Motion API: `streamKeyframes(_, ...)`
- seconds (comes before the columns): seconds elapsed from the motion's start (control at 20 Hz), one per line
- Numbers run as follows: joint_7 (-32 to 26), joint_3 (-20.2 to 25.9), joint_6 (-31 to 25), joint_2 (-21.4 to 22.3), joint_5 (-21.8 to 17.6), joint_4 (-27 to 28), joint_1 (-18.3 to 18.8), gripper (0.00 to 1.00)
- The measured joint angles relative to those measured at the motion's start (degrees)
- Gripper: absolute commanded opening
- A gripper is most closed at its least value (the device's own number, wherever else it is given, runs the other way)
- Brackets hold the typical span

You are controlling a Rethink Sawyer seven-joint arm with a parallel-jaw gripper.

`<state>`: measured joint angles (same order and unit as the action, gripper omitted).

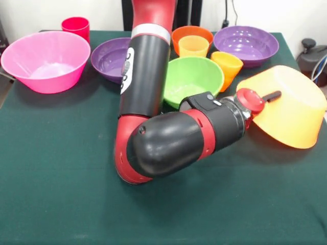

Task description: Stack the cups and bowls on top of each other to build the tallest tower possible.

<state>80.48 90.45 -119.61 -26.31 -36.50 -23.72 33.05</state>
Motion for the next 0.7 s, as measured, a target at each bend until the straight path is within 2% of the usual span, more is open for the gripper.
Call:
streamKeyframes(0.1, 0.0, -0.92, 4.26, 0.02, 1.25, -1.8, 1.08, 1.0)
streamKeyframes(0.3, 0.01, -5.28, 22.16, 0.45, 2.59, -8.62, 5.7, 1.0)
streamKeyframes(0.5, 0.11, -9.5, 35.65, 1.9, 3.0, -14.9, 8.79, 1.0)
streamKeyframes(0.7, 0.14, -13.39, 44.09, 5.04, 3.02, -21.52, 9.91, 1.0)
